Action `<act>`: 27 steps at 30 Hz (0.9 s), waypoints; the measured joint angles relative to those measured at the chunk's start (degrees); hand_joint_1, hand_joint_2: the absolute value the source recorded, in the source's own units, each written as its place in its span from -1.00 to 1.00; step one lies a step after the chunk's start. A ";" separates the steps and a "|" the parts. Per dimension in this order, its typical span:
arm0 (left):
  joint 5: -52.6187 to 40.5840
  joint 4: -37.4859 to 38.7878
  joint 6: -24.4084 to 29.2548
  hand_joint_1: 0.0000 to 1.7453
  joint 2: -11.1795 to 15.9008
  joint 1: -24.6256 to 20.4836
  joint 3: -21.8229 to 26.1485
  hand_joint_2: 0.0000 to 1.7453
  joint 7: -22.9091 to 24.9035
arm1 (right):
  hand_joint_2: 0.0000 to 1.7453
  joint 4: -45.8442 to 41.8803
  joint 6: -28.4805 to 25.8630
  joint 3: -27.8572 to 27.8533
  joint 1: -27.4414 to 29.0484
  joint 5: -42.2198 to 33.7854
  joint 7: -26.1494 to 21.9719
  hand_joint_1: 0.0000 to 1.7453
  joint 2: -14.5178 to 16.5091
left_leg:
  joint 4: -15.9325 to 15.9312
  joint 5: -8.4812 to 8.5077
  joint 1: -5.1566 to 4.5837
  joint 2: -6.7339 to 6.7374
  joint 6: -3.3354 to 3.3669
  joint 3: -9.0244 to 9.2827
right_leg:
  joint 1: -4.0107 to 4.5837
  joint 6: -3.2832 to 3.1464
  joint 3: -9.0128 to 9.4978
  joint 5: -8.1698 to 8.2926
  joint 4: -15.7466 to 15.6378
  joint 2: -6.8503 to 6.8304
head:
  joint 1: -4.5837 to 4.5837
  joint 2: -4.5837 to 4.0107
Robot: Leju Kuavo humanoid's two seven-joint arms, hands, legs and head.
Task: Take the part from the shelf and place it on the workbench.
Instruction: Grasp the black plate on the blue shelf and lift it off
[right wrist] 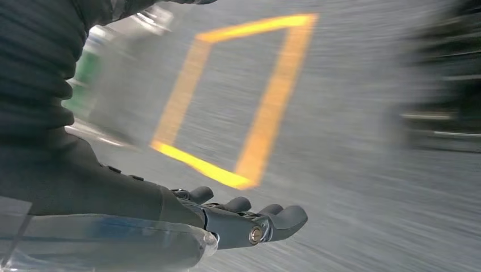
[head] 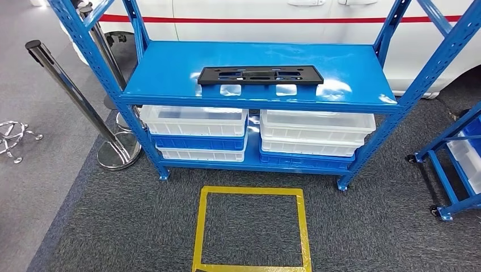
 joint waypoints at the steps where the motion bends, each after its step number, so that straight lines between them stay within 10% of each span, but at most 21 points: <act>1: 0.00 2.19 -0.02 -1.00 -0.07 1.79 -0.01 1.00 0.02 | 1.00 -2.27 0.00 0.00 -1.82 0.00 -0.02 -1.00 0.01 | 0.32 -0.25 0.16 0.03 -0.24 0.01 | 0.07 -0.36 0.00 0.07 -0.09 0.07 | 0.01 0.00; 7: 0.00 13.10 -0.02 -1.00 0.08 10.10 -0.02 1.00 0.11 | 1.00 -13.19 -0.02 -0.04 -9.85 -0.01 -0.10 -1.00 -0.04 | 16.06 -7.82 0.20 0.25 -0.34 -7.68 | 0.72 -1.42 -0.37 0.30 -0.19 0.51 | -0.01 0.00; 8: 0.00 13.93 -0.02 -1.00 0.15 10.62 -0.02 0.50 0.11 | 1.00 -13.96 -0.02 -0.04 -10.19 -0.01 -0.10 -1.00 -0.04 | 15.72 -6.91 0.11 0.25 -0.09 -7.64 | 0.87 -1.44 -0.35 0.28 -0.18 0.60 | 0.00 0.00; 11: -0.01 13.76 -0.02 -1.00 0.17 9.28 -0.03 -1.00 0.02 | -0.50 -13.65 -0.01 -0.04 -8.99 -0.02 -0.05 -1.00 -0.02 | 5.63 -1.26 -0.52 0.27 1.07 -2.99 | 1.10 -1.40 -0.26 0.21 -0.21 0.47 | 0.01 0.00; 12: -0.01 12.82 -0.02 -1.00 0.16 7.98 -0.03 -1.00 -0.04 | -1.00 -12.65 -0.01 -0.04 -7.91 -0.02 -0.04 -1.00 0.00 | 2.80 -0.18 -0.76 0.37 1.31 -1.67 | 1.15 -1.30 -0.32 0.19 -0.25 0.29 | 0.01 0.00; 17: -0.02 4.13 -0.02 -1.00 0.11 -0.14 -0.01 -1.00 -0.20 | -1.00 -3.82 0.00 -0.02 -0.13 -0.02 0.12 -1.00 0.13 | -0.49 0.95 -1.07 0.33 2.22 -0.39 | 1.02 -0.06 -0.13 -0.31 0.00 -0.36 | 0.03 0.00; 20: -0.02 -1.56 -0.02 -1.00 0.05 -4.58 -0.01 -1.00 -0.25 | -1.00 1.90 0.02 -0.01 4.38 -0.02 0.19 -1.00 0.11 | -1.28 1.44 -0.92 0.11 2.84 -0.05 | 1.13 0.24 -3.77 -4.98 7.61 -0.38 | 0.07 0.00; 22: -0.02 -4.33 -0.02 -1.00 0.05 -6.55 -0.01 0.00 -0.26 | 0.00 4.85 0.02 0.00 6.38 -0.02 0.23 -1.00 0.08 | -1.19 1.41 -1.01 -0.04 2.95 -0.19 | 1.09 0.42 -6.65 -6.96 13.08 -0.39 | 0.08 0.00; 24: -0.01 -5.50 -0.02 -1.00 0.06 -7.11 0.01 1.00 -0.26 | 1.00 6.10 0.01 0.00 7.06 -0.02 0.27 -1.00 -0.05 | -1.07 1.29 -0.95 -0.17 2.86 -0.13 | 0.93 0.64 -6.02 -4.89 11.57 -0.42 | 0.09 0.00; 27: 0.00 -4.04 -0.03 -1.00 0.03 -4.85 0.01 1.00 -0.14 | 1.00 4.29 0.00 0.00 4.89 -0.02 0.22 -1.00 -0.22 | -0.56 0.70 -0.98 0.17 2.11 -0.22 | 0.70 0.50 -0.88 -0.07 1.49 -0.41 | 0.08 0.00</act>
